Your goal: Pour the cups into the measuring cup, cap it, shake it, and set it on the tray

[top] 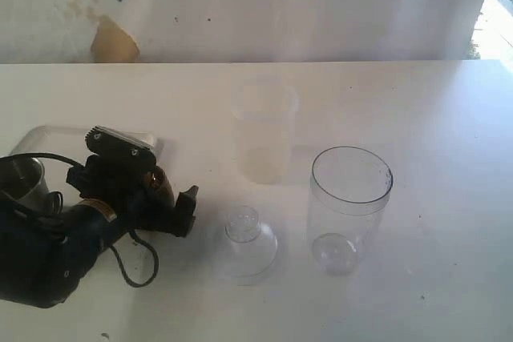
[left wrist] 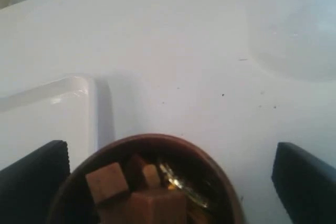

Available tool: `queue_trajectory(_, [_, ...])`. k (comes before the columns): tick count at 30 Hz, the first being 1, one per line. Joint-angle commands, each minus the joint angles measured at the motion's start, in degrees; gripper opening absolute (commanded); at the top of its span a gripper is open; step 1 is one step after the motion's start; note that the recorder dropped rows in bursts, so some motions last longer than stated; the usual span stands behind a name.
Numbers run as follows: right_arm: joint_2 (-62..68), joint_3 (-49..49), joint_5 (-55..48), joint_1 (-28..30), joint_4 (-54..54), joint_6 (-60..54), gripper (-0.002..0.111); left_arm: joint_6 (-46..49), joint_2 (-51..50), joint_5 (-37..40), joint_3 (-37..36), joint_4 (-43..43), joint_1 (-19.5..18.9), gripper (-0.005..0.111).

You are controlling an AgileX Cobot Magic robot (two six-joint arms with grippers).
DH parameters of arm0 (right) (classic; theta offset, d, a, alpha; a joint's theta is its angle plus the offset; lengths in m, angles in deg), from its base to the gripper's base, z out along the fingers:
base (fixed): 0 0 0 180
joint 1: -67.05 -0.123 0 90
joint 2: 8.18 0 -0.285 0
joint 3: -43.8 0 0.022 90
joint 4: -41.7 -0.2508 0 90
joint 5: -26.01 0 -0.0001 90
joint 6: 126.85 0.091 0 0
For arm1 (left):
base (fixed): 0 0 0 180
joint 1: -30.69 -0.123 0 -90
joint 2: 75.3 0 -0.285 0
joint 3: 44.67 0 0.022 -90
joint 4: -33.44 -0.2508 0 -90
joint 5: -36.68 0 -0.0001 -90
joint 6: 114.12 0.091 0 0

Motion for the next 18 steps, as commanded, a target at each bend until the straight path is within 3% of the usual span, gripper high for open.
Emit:
queue_trajectory(1, [-0.2,0.1,0.8,0.0,0.1,0.1,0.0,-6.8,-1.6,-1.4,0.2,-0.2,0.0,0.105])
queue_trajectory(6, [-0.2,0.1,0.8,0.0,0.1,0.1,0.0,-7.6,-3.3,-8.3,0.2,1.2,0.0,0.105])
queue_trajectory(14, [-0.2,0.1,0.8,0.0,0.1,0.1,0.0,-6.2,-5.0,-8.6,0.8,1.2,0.0,0.105])
queue_trajectory(18, [-0.2,0.1,0.8,0.0,0.1,0.1,0.0,0.4,-5.0,-7.3,0.8,2.2,0.0,0.105])
